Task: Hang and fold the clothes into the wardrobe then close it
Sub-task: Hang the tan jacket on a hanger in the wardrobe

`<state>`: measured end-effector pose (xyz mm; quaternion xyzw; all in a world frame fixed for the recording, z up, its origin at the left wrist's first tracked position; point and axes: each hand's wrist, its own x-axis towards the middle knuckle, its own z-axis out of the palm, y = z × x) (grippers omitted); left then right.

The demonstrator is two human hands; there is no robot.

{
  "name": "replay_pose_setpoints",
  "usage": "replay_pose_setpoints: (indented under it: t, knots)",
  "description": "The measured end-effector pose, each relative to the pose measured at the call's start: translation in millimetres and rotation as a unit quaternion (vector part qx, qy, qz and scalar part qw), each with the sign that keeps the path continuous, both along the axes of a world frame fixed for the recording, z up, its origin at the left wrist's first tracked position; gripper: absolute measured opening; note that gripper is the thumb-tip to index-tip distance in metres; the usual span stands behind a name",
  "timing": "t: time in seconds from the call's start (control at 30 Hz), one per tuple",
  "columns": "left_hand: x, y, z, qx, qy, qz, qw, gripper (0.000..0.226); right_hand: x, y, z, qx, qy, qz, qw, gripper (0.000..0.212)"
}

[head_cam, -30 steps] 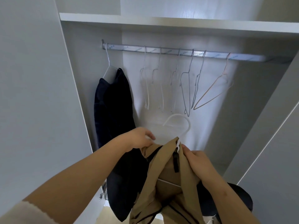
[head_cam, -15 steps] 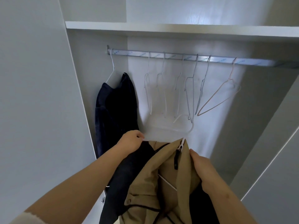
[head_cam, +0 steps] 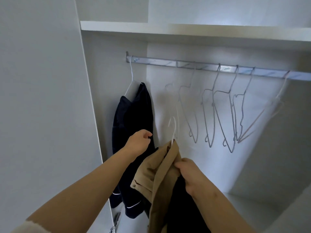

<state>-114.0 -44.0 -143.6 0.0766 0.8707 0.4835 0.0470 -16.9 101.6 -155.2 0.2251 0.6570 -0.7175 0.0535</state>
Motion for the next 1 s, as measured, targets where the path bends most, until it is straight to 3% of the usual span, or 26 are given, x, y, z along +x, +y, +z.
replay_pose_setpoints:
  t: [0.13, 0.2, 0.3, 0.37, 0.43, 0.6, 0.73, 1.0]
  knots:
    - [-53.5, -6.0, 9.8, 0.019, -0.014, -0.010, 1.000, 0.038, -55.0, -16.6, 14.2, 0.017, 0.020, -0.012, 1.000, 0.019]
    - [-78.9, -12.2, 19.2, 0.027, 0.019, 0.002, 0.999, 0.036, -82.4, -24.3, 23.3, 0.025, 0.034, -0.027, 0.999, 0.016]
    - [-112.7, -21.0, 42.9, -0.007, 0.185, 0.039, 0.982, 0.027, -121.3, -34.8, 39.5, 0.022, 0.060, -0.061, 0.996, 0.012]
    - [-131.8, -23.2, 58.9, -0.091, 0.302, 0.078, 0.946, 0.023, -144.4, -41.8, 51.8, 0.014, 0.084, -0.076, 0.993, 0.012]
    - [-150.4, -25.0, 67.3, -0.156, 0.344, 0.107, 0.920, 0.022, -164.1, -47.4, 63.5, 0.024, 0.109, -0.082, 0.990, 0.014]
    - [-185.7, -32.2, 71.6, -0.138, 0.201, 0.100, 0.965, 0.028, -202.9, -52.1, 90.3, 0.081, 0.159, -0.083, 0.980, 0.014]
    - [-203.5, -41.6, 61.4, -0.169, 0.189, 0.097, 0.963, 0.029, -227.2, -52.0, 114.6, 0.139, 0.180, -0.092, 0.969, 0.015]
    - [-217.9, -55.0, 42.3, -0.087, 0.150, 0.088, 0.981, 0.039, -266.0, -40.4, 140.9, 0.184, 0.209, -0.082, 0.957, 0.024]
